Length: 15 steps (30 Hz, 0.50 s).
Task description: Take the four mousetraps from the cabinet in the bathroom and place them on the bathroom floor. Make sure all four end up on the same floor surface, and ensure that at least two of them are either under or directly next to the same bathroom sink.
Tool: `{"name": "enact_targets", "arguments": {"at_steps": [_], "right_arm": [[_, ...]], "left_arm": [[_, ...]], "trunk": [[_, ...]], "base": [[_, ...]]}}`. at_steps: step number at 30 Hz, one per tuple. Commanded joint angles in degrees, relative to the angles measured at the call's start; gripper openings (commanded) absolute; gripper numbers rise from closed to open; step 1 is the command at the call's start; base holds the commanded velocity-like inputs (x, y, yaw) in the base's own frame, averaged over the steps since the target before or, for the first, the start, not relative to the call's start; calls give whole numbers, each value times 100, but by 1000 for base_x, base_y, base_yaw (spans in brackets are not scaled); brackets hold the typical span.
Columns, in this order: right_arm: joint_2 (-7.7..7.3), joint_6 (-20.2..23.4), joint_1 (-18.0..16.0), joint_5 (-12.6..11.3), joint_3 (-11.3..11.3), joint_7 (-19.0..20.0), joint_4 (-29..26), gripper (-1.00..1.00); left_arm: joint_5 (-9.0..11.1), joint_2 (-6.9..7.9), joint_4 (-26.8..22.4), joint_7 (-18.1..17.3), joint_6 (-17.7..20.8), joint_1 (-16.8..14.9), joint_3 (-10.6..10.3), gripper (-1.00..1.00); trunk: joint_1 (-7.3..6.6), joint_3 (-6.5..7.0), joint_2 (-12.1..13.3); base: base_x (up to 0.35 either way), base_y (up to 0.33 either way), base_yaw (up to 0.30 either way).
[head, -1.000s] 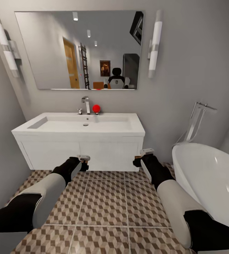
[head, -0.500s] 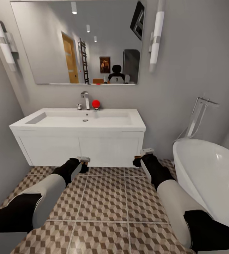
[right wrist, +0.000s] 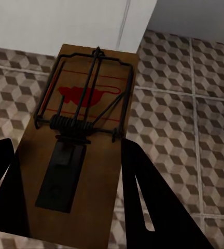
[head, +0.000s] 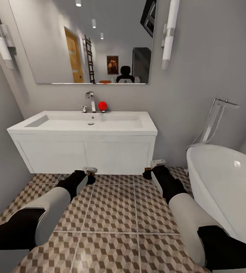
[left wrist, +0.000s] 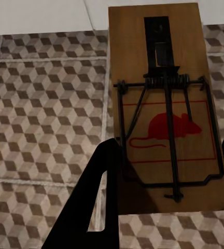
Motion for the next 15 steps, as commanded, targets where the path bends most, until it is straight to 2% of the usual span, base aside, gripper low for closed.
{"name": "enact_targets", "arguments": {"at_steps": [1,15], "right_arm": [[0,31,-3,17,6,3,-7,-100],[0,-86,-3,17,15,3,-7,-100]], "left_arm": [[-43,-2,-11,5,-21,-2,9,-100],[-43,-20,-37,-89,-128,-2,16,-100]], "trunk": [[22,-33,-44],[329,-414,-606]], "base": [[0,0,0],[0,0,0]]}}
